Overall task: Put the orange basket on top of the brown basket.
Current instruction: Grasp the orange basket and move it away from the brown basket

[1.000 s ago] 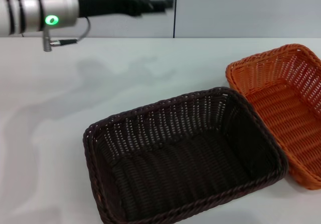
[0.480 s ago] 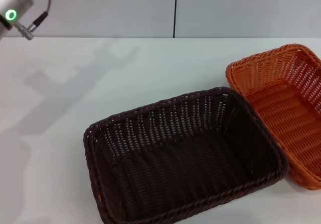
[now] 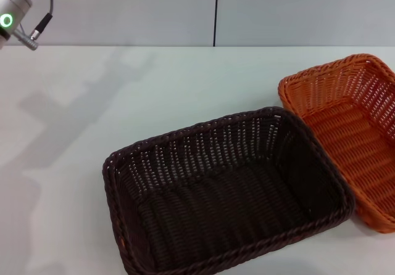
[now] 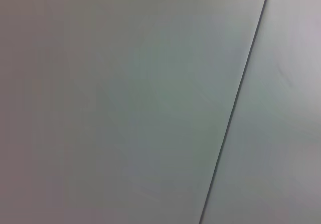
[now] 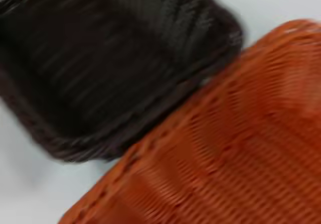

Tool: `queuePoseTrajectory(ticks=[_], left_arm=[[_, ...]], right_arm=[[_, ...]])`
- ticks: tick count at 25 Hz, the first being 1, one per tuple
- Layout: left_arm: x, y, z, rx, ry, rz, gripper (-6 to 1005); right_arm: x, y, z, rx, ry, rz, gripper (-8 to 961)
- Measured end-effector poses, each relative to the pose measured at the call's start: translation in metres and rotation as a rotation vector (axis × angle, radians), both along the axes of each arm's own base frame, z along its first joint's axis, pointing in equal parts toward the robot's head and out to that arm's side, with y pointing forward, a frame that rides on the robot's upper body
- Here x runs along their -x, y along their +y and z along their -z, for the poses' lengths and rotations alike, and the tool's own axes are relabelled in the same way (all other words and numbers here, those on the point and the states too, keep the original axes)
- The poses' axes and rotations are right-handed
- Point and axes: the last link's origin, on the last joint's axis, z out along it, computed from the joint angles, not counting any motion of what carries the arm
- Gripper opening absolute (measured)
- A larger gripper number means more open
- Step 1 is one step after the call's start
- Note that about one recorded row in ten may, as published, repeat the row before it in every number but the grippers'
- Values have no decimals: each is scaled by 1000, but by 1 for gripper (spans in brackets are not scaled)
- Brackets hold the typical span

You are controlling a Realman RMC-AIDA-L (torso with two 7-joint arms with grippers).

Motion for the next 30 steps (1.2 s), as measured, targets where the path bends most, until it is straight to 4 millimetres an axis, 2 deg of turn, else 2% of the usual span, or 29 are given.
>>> queuePoseTrajectory(ticks=[13,22,30], left_arm=[[4,-1,12,36,-30,-20,849],[9,-3,14,42,-51,-34,846],[9,0,10,30,-58,-41,844]], right_arm=[[2,-29,45,307,-81,-45,578],[34,-60,70,588,0,-87,566],[45,-73,87,731,-39,-104,543]])
